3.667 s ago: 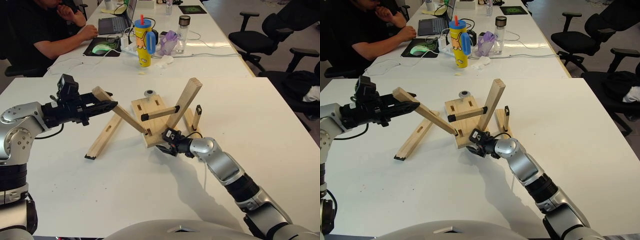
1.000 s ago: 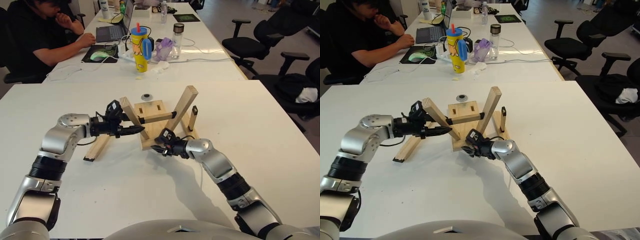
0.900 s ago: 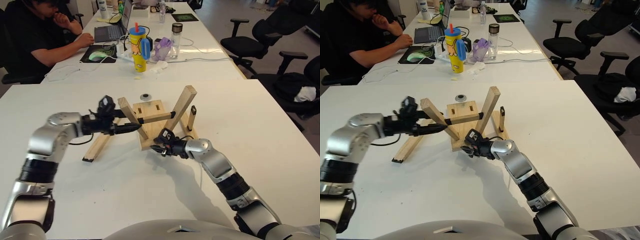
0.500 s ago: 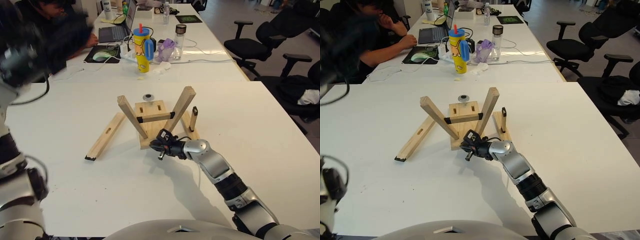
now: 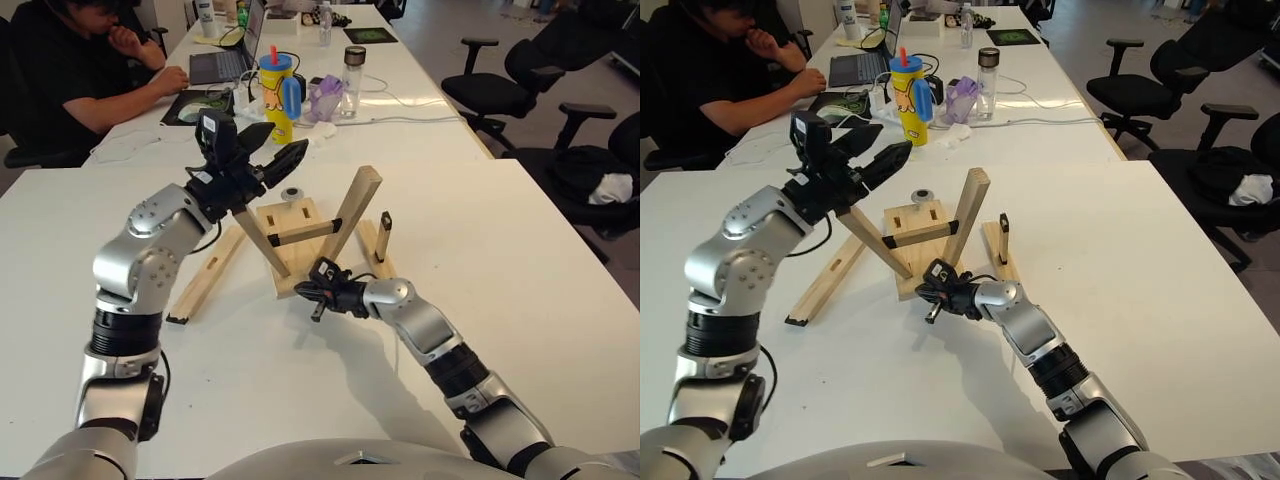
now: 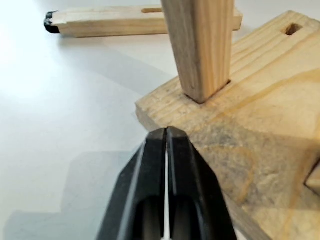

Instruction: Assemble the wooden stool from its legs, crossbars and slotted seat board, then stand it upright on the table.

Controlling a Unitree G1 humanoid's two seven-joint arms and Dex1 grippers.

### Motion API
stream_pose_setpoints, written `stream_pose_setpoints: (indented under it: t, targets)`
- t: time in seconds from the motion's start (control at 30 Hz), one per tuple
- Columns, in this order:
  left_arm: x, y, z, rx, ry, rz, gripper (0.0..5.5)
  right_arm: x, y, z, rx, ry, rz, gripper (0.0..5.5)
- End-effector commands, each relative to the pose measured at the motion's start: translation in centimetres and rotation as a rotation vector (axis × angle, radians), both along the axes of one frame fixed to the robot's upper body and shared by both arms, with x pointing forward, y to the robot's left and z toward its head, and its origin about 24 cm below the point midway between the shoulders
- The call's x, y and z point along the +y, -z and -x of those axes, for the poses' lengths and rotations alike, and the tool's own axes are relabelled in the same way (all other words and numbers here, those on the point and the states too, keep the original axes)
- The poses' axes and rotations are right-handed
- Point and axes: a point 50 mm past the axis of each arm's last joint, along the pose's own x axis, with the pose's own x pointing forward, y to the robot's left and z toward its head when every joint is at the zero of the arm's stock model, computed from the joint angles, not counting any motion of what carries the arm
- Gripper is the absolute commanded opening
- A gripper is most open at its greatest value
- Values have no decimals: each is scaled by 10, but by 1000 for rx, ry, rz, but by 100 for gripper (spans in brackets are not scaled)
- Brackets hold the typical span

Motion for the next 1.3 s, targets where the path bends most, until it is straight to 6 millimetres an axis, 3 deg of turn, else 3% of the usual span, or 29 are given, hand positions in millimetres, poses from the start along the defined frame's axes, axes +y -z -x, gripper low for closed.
stream_pose_setpoints:
  t: [0.03,0.1,0.17,0.27,0.37,0.47,0.53,0.63,0.73,0.83,0.9,0.97,1.13,1.2,1.3]
  targets:
    - [31,-50,-4,-241,-352,109,361,-19,52,22,214,81,148,2]
    - [47,-62,7,-342,-478,71,338,-13,51,21,203,60,144,0]
    - [65,-54,16,-340,-620,57,305,-7,49,17,190,65,141,0]
    - [81,-11,26,-192,-737,-37,260,2,50,13,179,62,155,0]
    - [78,38,37,17,-744,-100,220,14,50,8,178,66,148,0]
    - [68,58,43,121,-705,-120,175,20,43,1,157,81,113,0]
    - [59,61,45,145,-662,-120,143,19,25,0,120,89,-8,0]
    - [55,64,49,161,-662,-100,100,20,-18,1,-26,104,-284,0]
    - [52,65,54,166,-657,-88,50,9,-52,17,-142,144,-416,0]
    - [51,68,61,177,-673,-78,2,-12,-61,38,-190,197,-389,0]
    - [50,67,64,173,-671,-78,1,-34,-65,50,-217,318,-385,0]
    - [50,64,67,157,-678,-73,1,-54,-88,57,-353,462,-392,0]
    - [47,59,67,132,-684,-65,1,-87,-153,48,-814,786,-336,0]
    - [46,55,67,109,-696,-64,1,-97,-155,37,-855,916,-290,0]
    - [55,46,69,46,-778,-29,1,-107,-143,18,-704,1105,-338,0]
